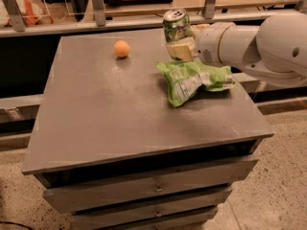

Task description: Move green can near orange

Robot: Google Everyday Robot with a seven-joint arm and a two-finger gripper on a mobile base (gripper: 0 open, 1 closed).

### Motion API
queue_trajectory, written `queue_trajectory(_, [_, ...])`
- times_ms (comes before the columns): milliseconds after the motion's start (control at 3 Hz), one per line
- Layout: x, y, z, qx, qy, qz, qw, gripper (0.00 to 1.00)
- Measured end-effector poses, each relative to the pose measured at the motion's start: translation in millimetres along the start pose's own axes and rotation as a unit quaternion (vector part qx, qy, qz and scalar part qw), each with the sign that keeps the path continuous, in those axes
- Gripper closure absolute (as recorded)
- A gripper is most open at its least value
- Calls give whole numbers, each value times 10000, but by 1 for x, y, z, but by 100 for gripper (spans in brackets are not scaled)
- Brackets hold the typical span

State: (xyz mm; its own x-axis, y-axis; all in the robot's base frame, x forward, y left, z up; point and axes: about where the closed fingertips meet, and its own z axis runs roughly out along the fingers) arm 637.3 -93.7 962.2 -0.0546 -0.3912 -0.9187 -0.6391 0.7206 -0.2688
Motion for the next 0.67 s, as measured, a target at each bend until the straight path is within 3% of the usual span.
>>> queue_trajectory(667, [15,-18,28,446,209,219,9985,100])
